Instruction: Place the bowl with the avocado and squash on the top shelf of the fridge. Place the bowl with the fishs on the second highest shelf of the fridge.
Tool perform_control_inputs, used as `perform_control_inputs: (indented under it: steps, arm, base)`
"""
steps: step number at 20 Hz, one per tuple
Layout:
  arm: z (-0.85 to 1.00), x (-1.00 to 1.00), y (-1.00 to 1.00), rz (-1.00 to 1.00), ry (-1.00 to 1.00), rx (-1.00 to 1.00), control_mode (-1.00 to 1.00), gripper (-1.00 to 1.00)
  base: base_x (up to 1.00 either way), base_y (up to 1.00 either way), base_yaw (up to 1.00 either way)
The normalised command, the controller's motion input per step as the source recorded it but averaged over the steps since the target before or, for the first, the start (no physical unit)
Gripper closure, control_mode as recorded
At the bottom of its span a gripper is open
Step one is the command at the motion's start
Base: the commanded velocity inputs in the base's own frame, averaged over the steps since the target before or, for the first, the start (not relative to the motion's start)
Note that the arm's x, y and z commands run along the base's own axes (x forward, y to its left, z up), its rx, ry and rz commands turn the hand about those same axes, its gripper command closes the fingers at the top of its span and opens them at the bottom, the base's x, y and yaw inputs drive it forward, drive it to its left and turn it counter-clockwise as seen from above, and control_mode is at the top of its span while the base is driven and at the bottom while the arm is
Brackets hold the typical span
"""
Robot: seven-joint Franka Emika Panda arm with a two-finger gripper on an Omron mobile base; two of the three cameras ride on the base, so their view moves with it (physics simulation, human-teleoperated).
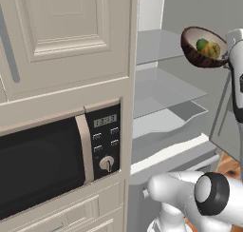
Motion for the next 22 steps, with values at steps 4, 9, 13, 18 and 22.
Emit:
perform_control_inputs:
  steps: [4,9,13,18,22]
  arm:
    - [0.89,0.58,0.0,0.01,0.0,0.0,-1.0,1.0]
    - [0.4,0.26,0.0,0.02,0.0,-0.01,-1.0,1.0]
    - [-0.24,0.59,0.0,0.0,0.0,-0.05,-1.0,1.0]
    - [-0.14,0.79,0.01,0.0,0.0,-0.01,-1.0,1.0]
    - [-0.29,0.59,0.06,0.0,0.09,0.0,-1.0,1.0]
  base:
    - [0.0,0.0,0.0]
    - [0.0,0.0,0.0]
    - [0.0,0.0,0.0]
    - [0.0,0.0,0.0]
    - [0.0,0.0,0.0]
